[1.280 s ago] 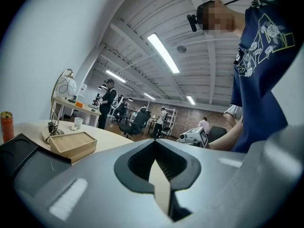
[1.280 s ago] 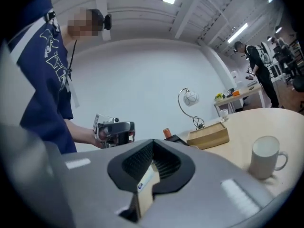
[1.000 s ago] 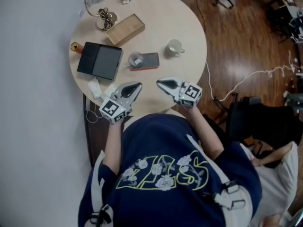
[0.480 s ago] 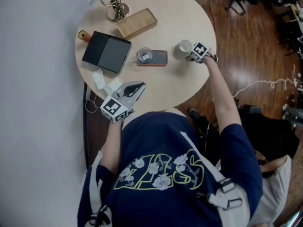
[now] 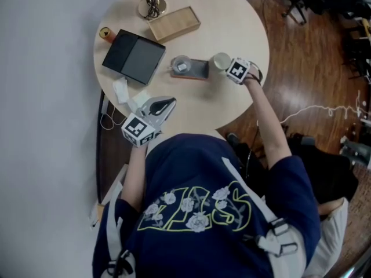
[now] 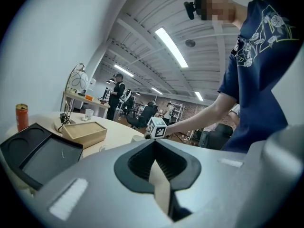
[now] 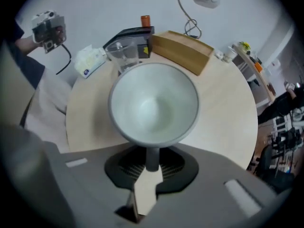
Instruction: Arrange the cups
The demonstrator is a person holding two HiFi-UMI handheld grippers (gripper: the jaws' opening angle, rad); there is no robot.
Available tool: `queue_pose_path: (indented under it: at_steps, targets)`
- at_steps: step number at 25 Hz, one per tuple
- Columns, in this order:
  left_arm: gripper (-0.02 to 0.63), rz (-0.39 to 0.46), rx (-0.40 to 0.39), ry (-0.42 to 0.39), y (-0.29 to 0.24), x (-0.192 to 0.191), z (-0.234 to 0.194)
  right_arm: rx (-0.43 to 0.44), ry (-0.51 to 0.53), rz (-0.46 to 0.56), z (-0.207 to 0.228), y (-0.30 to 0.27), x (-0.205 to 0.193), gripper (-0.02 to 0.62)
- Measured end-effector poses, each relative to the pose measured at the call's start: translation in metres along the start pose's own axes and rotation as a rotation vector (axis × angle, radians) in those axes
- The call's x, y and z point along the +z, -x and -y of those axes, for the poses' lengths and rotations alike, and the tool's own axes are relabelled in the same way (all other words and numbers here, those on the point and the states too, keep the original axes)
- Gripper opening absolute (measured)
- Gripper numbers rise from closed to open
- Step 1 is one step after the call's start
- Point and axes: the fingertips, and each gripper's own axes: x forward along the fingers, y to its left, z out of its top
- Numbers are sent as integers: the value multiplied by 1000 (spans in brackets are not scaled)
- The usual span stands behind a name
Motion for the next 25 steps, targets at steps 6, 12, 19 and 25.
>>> queue_pose_path:
  at_steps: [6, 12, 19, 25]
  targets:
    - [3, 4, -32, -10, -1, -1, 6, -27, 133, -65, -33, 1, 54, 37]
    - [3, 20, -17, -1, 8, -2, 5, -66, 122, -120, -25, -15, 58, 39]
    - [3, 44, 5, 22, 13, 0, -6, 12, -164, 652, -78, 111, 97, 353]
    - [3, 73, -27, 1, 8, 38, -4, 177, -329, 1395, -167, 243, 155, 2]
